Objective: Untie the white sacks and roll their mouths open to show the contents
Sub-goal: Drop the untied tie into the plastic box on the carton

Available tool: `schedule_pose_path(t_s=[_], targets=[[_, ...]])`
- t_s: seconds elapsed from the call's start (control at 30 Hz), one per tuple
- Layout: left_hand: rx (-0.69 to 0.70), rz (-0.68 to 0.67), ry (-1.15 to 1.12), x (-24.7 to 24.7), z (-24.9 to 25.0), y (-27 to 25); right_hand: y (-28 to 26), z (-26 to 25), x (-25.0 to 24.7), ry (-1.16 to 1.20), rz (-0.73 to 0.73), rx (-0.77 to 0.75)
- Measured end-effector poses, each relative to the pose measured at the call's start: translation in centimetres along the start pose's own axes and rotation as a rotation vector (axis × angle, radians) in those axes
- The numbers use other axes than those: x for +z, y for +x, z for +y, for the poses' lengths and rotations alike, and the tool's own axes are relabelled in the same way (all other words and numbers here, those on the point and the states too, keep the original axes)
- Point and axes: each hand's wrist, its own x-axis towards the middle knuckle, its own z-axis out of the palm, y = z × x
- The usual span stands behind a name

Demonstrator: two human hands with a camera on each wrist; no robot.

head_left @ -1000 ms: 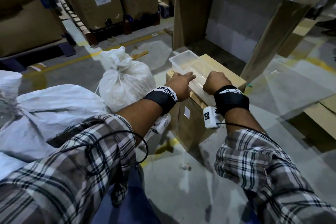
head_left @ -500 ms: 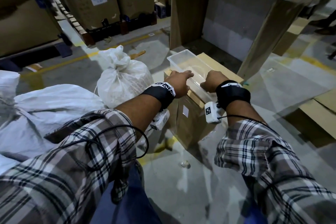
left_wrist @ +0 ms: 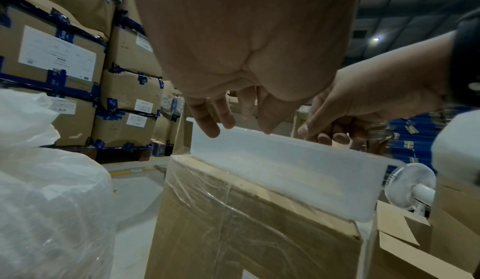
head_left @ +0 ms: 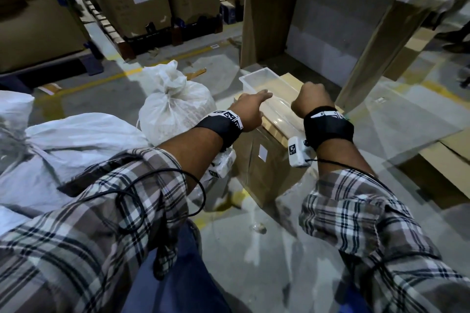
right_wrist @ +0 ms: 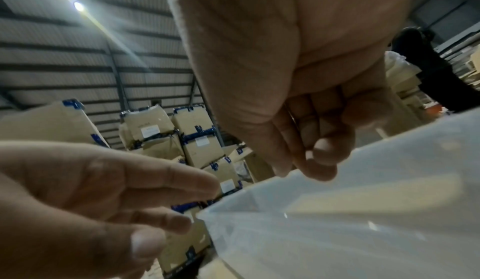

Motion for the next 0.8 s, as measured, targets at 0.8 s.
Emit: schedule_pose_path(t_s=[0.8], targets=[[-0.53,0.694,0.015,-15.8,-21.4,-43.5,-31.4,-35.6,6.8,0.535,-0.308,-0.841]])
